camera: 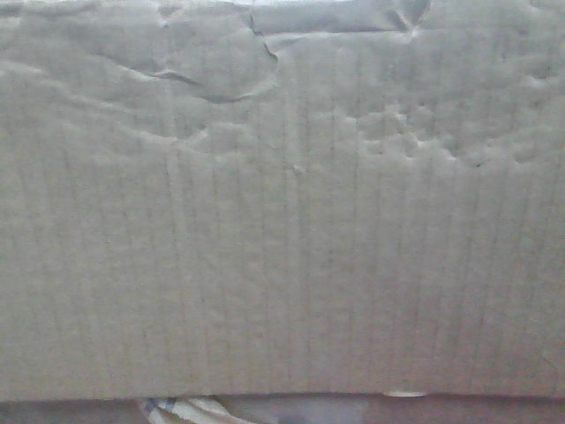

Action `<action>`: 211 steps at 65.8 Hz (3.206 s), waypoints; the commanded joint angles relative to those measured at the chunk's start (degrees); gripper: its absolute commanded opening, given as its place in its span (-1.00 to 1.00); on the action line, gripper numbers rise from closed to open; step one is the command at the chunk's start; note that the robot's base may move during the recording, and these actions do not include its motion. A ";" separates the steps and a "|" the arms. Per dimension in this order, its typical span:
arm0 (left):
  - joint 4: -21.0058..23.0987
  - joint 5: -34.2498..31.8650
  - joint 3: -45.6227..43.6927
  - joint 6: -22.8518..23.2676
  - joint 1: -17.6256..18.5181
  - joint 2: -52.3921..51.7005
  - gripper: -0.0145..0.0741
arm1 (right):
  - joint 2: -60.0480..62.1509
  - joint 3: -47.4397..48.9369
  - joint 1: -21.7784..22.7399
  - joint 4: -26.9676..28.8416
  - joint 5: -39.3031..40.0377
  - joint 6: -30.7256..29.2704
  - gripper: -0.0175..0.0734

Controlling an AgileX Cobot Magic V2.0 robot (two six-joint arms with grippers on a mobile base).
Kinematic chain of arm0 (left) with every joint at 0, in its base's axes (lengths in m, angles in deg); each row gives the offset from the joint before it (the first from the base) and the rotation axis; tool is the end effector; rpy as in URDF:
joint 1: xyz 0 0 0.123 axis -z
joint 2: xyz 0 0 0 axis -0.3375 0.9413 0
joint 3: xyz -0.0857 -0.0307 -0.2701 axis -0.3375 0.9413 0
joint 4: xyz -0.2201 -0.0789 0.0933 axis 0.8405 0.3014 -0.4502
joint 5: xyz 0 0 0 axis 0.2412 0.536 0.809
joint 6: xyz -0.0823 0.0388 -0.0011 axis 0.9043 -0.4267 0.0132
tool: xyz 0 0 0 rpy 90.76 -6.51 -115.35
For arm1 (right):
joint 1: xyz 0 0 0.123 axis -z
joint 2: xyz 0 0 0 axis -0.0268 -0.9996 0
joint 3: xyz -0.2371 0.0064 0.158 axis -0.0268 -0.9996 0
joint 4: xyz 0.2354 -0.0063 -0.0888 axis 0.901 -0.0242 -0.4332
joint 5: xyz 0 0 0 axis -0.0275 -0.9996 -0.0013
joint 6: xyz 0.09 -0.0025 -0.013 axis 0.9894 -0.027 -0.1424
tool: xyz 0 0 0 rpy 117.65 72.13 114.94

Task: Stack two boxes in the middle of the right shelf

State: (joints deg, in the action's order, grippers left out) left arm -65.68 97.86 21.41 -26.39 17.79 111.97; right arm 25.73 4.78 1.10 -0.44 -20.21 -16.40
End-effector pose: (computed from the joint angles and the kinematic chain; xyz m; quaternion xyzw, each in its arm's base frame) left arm 0.0931 0.0041 0.3734 -0.0361 0.8506 0.0008 0.5246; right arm 0.0565 -0.0026 0.2087 0.0107 0.6939 -0.0223 0.7197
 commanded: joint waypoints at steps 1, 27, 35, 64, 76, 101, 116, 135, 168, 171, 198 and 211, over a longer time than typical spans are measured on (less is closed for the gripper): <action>0.71 4.52 -4.69 -0.47 -0.11 6.54 -0.92 | 0.15 0.00 0.23 0.36 1.05 -0.18 -0.97; 5.47 10.20 -17.63 -4.53 -0.11 30.10 -0.92 | 0.15 0.00 0.23 0.36 1.05 -0.18 -0.97; 5.59 13.24 -23.77 -9.31 -1.04 37.08 -0.92 | 0.15 0.00 0.23 0.36 1.05 -0.18 -0.97; 8.55 18.83 -27.32 -16.63 -13.42 41.11 -0.92 | 0.15 0.00 0.23 0.36 1.05 -0.18 -0.97; 8.00 18.95 -27.33 -16.63 -14.37 41.23 -0.42 | 0.15 0.00 0.23 0.36 1.05 -0.18 -0.97; 5.76 20.20 -27.33 -18.23 -14.37 50.50 0.30 | 0.15 0.00 0.23 0.36 1.05 -0.18 -0.97; 5.68 18.74 -27.33 -18.50 -14.37 56.11 0.11 | 0.15 0.00 0.23 0.36 1.05 -0.18 -0.97; 5.52 18.33 -27.33 -18.50 -14.37 56.46 -0.92 | 0.15 0.00 0.23 0.36 1.05 -0.18 -0.97; -3.26 18.36 -39.17 -5.35 -14.37 48.15 -0.92 | 0.15 0.00 0.23 0.36 1.05 -0.18 -0.97; -4.31 18.64 -42.19 -3.59 -14.37 47.39 -0.92 | 0.15 0.00 0.23 0.36 1.05 -0.18 -0.97; -7.15 23.38 -66.40 11.46 -5.51 45.82 -0.92 | 0.15 0.00 0.23 0.36 1.05 -0.18 -0.97; -12.63 23.38 -70.09 20.64 9.63 45.73 -0.92 | 0.15 0.00 0.23 0.36 1.05 -0.18 -0.97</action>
State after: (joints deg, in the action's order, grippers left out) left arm -76.25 121.81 -47.39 -10.27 21.52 158.11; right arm 25.73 4.78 1.10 -0.44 -20.21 -16.40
